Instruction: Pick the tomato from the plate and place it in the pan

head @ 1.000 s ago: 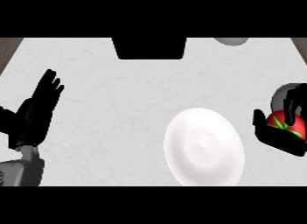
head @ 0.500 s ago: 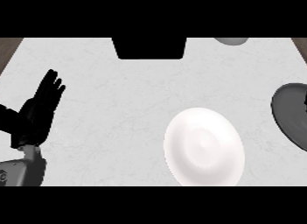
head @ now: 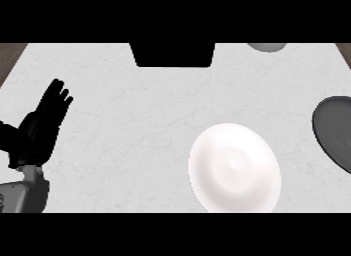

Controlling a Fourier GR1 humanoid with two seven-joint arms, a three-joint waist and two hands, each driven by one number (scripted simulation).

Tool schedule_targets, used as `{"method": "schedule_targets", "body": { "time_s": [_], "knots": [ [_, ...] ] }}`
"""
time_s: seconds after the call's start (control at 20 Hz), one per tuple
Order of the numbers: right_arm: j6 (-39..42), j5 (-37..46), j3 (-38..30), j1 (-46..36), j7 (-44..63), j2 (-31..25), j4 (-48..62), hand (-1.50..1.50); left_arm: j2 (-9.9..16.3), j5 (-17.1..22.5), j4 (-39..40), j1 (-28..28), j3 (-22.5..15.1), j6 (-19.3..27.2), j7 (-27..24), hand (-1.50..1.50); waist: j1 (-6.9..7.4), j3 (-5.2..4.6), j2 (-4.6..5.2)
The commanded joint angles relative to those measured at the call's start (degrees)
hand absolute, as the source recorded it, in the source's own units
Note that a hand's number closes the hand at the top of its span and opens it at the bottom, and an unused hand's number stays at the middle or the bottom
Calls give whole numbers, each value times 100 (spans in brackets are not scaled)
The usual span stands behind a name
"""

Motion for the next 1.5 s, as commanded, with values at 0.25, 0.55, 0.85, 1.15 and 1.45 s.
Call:
{"method": "schedule_targets", "body": {
  "time_s": [0.25,0.55,0.85,1.15,1.45],
  "knots": [
    [-1271,246,119,-1125,-1786,79,3299,150,-278,-229,-364,-84,-271,305,320,0,96,4,14],
    [-1276,57,-370,-1323,-1399,-9,4682,-150,-133,-188,-212,-216,-138,180,228,0,130,11,36],
    [-863,-165,-519,-1729,-2345,-381,5991,-150,-85,-31,123,-287,41,7,34,0,114,13,46],
    [-553,-1205,-1329,-1707,-3246,-483,5797,-150,-194,-245,-171,98,-150,136,118,0,7,7,-6],
    [652,-2296,-2297,-1414,-3739,-1040,6121,-150,-42,-68,-13,-51,30,-28,168,0,-74,10,-4]
  ]
}}
